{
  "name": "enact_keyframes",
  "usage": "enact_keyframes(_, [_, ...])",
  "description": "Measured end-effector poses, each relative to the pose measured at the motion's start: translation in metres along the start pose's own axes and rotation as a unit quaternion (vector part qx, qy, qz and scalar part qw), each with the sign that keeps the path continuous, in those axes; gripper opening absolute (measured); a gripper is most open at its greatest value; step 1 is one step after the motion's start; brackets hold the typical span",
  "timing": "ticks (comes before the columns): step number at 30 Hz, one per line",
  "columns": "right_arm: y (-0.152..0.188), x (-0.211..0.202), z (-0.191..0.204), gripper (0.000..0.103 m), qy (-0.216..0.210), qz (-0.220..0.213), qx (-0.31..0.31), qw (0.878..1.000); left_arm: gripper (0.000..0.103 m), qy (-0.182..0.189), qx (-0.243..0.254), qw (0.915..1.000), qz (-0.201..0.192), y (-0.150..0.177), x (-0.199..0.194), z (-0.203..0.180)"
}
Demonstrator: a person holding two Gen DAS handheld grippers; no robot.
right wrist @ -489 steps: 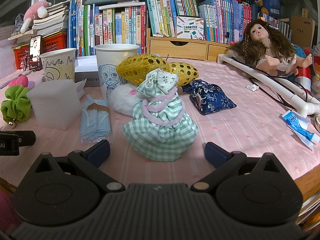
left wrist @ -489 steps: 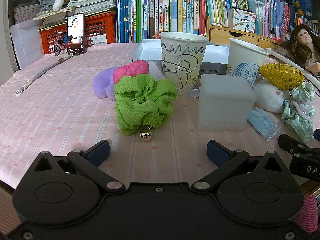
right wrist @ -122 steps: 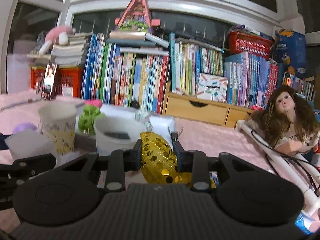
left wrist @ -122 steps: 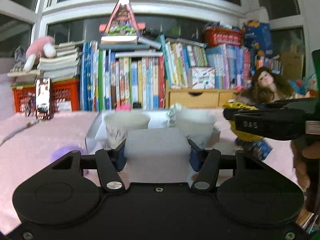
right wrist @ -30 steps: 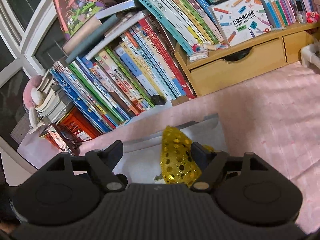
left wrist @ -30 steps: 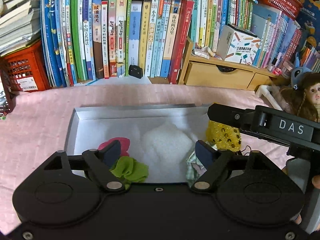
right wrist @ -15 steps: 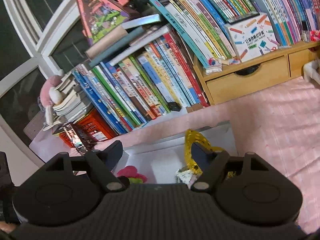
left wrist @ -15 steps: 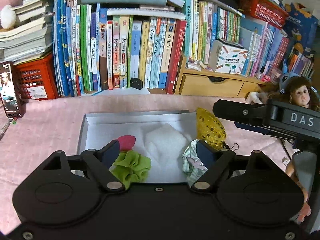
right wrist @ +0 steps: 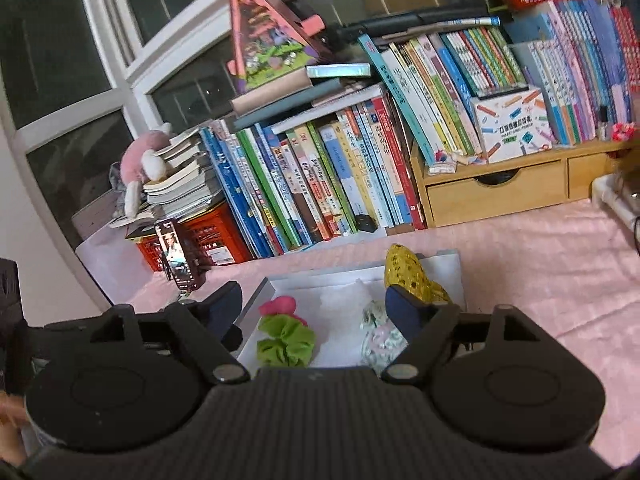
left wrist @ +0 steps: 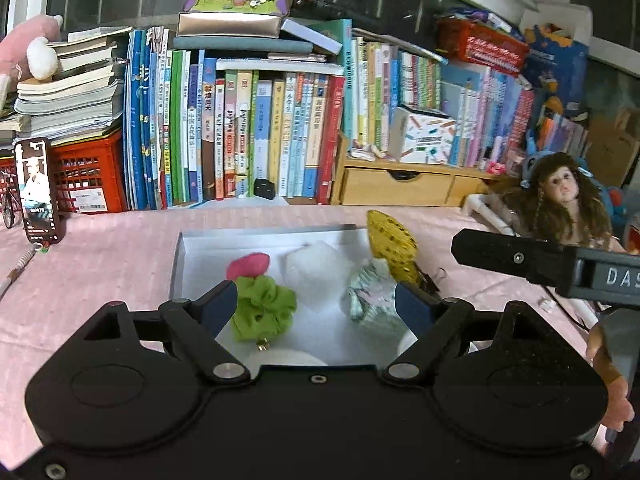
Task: Organize books
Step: 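Pull both tools back from the tray above the paper cups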
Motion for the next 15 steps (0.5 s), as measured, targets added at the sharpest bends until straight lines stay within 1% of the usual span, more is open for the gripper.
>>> enact_keyframes(4, [0.011,-0.019,0.006,0.089,0.004,-0.016,-0.018,1.000,0.086,0.013,0.015,0.9997,-0.015,0.015,-0.020,-0.007])
enact_keyframes(7, [0.020,-0.033,0.007,0.091,0.004,-0.031,-0.018,0.999,0.089,0.020,0.029,0.9991,-0.023,0.028,-0.032,-0.013])
enact_keyframes(11, [0.032,-0.047,0.005,0.096,0.015,-0.049,-0.027,0.998,0.089,0.035,0.027,0.9987,-0.026,0.047,-0.043,-0.019])
enact_keyframes(15, [0.044,-0.057,0.001,0.100,0.027,-0.058,-0.037,0.997,0.089,0.049,0.023,0.9983,-0.022,0.065,-0.051,-0.021])
Point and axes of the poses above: each gripper's, at about its wrist camera, not at the fingertips, and x roughly the way its jaws point, z to its left, y to its underside, the point moved 8 cm from there along x, roughly the way its jaws point, and after that the axes turned 4 degrees about -x, right-handed, at the moved point
